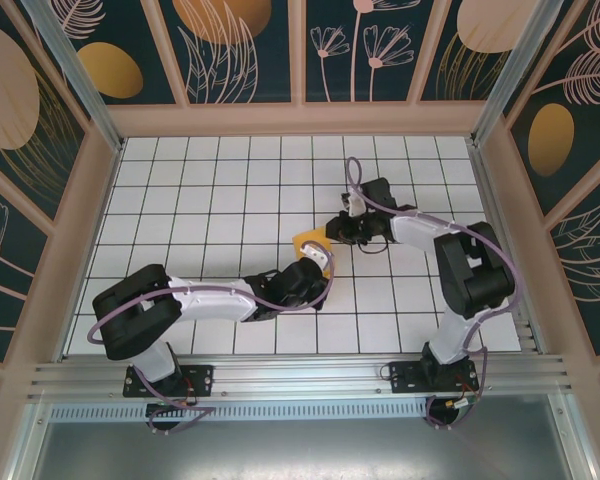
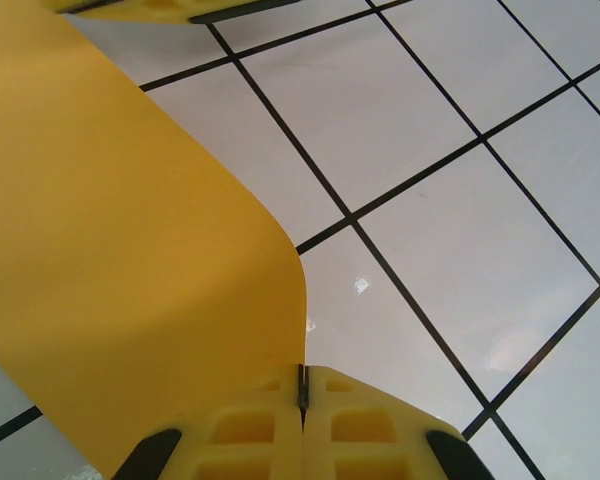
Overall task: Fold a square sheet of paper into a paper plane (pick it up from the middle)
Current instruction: Third fold the triangle at the center of the table.
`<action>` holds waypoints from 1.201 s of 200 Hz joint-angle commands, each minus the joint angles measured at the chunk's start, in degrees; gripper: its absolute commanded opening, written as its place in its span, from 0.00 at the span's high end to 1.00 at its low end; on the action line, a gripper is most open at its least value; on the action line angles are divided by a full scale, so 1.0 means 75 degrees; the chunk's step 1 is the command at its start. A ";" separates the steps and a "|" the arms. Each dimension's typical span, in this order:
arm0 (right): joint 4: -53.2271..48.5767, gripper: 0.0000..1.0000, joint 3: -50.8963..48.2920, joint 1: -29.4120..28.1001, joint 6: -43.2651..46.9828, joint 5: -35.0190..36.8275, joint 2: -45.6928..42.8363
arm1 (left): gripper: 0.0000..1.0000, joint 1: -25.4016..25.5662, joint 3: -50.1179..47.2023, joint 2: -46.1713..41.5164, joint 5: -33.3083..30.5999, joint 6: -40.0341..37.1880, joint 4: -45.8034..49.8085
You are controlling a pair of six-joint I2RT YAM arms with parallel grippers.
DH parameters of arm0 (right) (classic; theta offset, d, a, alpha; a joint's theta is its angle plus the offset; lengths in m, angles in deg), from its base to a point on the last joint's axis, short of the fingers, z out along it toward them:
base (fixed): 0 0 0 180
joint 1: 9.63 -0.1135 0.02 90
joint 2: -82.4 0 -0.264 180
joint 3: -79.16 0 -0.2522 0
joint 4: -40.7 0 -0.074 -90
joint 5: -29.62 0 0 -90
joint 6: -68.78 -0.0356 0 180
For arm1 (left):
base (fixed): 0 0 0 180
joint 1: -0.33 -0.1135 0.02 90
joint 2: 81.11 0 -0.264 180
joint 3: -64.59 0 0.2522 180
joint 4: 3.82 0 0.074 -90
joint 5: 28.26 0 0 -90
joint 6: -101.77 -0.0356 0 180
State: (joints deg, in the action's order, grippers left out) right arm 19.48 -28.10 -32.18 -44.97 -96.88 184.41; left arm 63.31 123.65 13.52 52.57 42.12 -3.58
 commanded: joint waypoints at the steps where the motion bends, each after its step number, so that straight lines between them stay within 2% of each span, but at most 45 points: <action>1: -0.0636 0.86 0.0544 -0.0133 0.0741 -0.0346 0.0633 | 1.00 -0.0069 -0.0085 -0.0078 0.0133 0.0114 -0.0198; 68: -0.1291 0.89 0.1060 -0.0252 0.1435 0.0479 0.1590 | 1.00 -0.0292 -0.0179 -0.0044 0.0421 0.0078 -0.0195; 139: -0.1472 0.89 0.1101 -0.0310 0.1810 0.0599 0.1743 | 1.00 -0.0858 -0.0311 0.0074 0.1032 0.0014 -0.0385; 240: -0.1516 0.88 0.1118 -0.0381 0.1817 0.0567 0.1798 | 1.00 -0.1167 -0.0330 0.0403 0.1111 -0.0127 -0.0370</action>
State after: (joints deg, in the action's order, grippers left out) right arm 10.97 -20.34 -34.17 -33.04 -94.19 195.82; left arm 55.18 121.73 16.18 60.68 41.83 -5.07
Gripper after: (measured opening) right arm 0.118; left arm 0.067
